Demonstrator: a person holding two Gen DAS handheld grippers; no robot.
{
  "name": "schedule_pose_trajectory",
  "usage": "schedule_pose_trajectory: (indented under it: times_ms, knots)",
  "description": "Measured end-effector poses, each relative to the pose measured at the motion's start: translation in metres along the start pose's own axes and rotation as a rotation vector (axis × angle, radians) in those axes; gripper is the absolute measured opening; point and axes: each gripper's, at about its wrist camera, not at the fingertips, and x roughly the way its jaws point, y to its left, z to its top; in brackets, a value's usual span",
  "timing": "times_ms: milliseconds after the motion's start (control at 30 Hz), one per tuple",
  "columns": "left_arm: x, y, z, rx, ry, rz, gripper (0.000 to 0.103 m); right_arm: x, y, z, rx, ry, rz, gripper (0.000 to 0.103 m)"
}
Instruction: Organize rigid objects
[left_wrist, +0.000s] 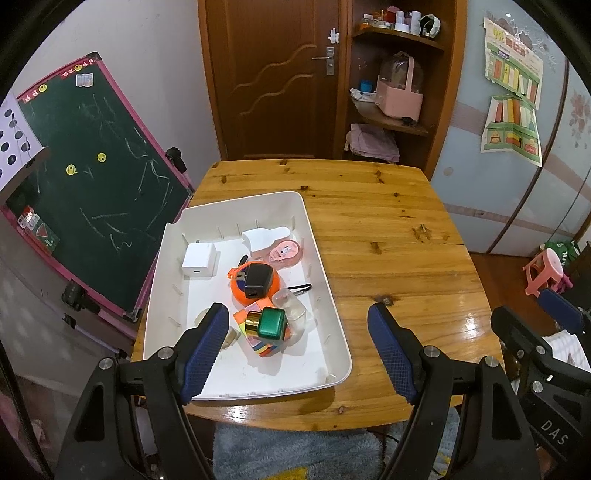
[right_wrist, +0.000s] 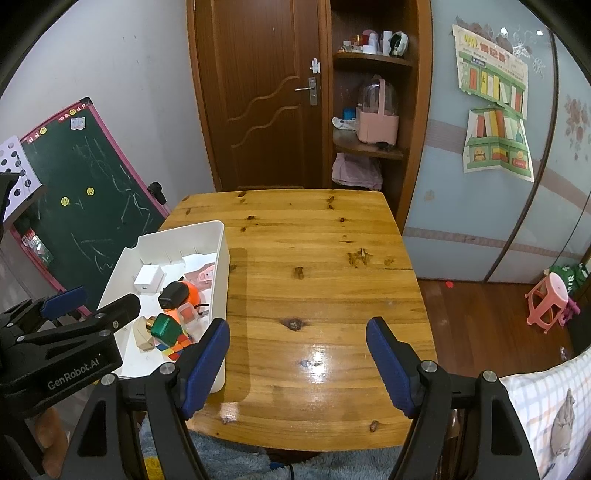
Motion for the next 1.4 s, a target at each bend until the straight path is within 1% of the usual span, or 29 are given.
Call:
schedule_pose_trajectory:
  times_ms: [467, 1400]
  knots:
    - [0.0007, 0.0001, -0.0013, 0.002, 0.002, -0.001, 0.081, 0.0006, 0.0007, -0.0013, -0.002, -0.001, -0.005, 0.077]
    - [0.0044, -0.002, -0.0058, 0.002, 0.016, -0.001, 0.081, 0.0068, 0.0022, -0.0055, 0.005, 0.03, -0.01, 0.077]
